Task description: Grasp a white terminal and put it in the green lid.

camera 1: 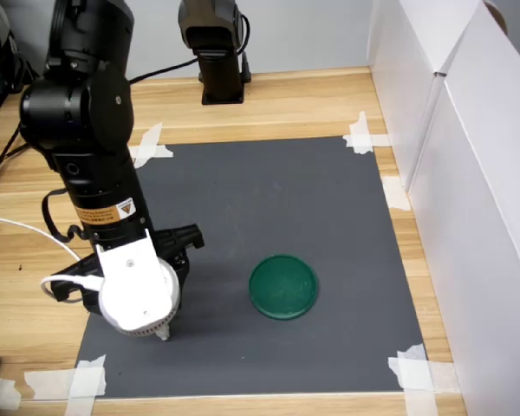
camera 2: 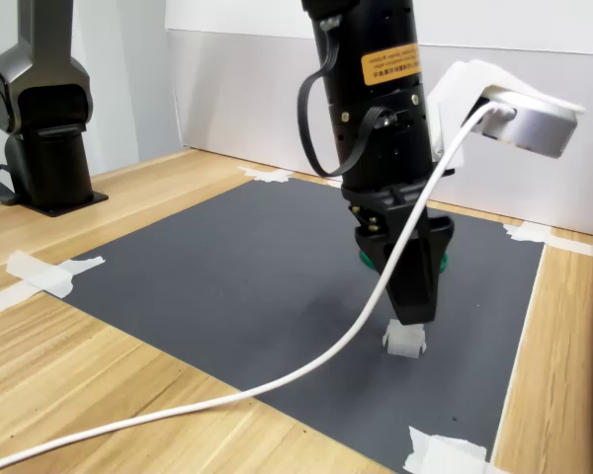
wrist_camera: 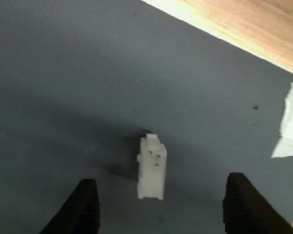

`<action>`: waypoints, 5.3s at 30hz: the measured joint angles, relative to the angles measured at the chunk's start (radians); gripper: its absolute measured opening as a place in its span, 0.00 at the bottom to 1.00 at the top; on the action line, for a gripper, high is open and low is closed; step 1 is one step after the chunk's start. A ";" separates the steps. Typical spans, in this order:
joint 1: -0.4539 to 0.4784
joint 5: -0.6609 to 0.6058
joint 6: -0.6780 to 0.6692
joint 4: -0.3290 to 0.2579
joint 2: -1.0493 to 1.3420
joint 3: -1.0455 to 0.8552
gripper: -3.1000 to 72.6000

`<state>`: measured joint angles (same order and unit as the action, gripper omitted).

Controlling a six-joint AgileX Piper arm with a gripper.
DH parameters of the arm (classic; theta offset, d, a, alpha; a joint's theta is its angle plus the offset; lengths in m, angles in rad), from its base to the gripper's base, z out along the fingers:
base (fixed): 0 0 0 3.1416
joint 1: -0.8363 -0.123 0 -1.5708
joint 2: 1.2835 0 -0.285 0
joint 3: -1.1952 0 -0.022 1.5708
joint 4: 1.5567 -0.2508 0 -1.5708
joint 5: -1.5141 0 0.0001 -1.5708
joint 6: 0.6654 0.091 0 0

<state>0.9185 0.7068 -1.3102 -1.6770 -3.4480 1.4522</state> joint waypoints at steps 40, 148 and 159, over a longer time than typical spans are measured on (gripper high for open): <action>0.000 0.037 0.030 -0.011 -0.078 0.001 0.17; -0.348 0.494 0.140 0.014 0.690 -0.571 0.04; -0.348 0.669 0.346 0.007 1.059 -0.900 0.02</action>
<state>0.5707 1.3755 -0.9642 -1.6704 -2.3891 0.5524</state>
